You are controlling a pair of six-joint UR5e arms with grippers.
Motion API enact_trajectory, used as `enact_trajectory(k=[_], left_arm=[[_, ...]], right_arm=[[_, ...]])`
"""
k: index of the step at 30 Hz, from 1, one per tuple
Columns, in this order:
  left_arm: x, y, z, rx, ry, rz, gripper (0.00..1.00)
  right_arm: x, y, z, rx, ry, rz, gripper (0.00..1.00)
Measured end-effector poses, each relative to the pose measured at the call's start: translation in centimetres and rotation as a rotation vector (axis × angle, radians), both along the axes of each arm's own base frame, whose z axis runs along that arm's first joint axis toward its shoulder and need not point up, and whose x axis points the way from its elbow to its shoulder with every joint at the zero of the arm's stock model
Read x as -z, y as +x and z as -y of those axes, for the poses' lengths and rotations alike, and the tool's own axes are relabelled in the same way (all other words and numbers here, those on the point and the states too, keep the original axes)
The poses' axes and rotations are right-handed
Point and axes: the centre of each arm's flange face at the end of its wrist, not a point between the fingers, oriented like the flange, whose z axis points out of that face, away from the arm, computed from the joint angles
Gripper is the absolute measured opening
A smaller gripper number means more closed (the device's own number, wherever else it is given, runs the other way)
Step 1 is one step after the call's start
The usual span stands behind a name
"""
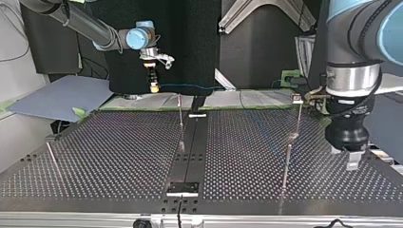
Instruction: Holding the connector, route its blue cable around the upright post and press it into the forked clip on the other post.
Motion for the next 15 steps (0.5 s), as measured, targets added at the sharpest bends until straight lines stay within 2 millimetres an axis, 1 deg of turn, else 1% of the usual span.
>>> enact_trajectory(k=[7, 10, 15], left_arm=[[3.4, 1.5, 0.9, 0.025, 0.024, -0.134, 1.0], [4.6, 2.0, 1.1, 0.032, 0.033, -0.182, 1.0], [5.5, 1.9, 1.3, 0.04, 0.038, -0.235, 1.0]], right_arm=[[0.1, 0.0, -0.1, 0.0, 0.006, -0.005, 0.0], [0.1, 0.0, -0.1, 0.0, 0.008, -0.005, 0.0], [0.0, 0.0, 0.0, 0.0, 0.008, -0.002, 0.0]])
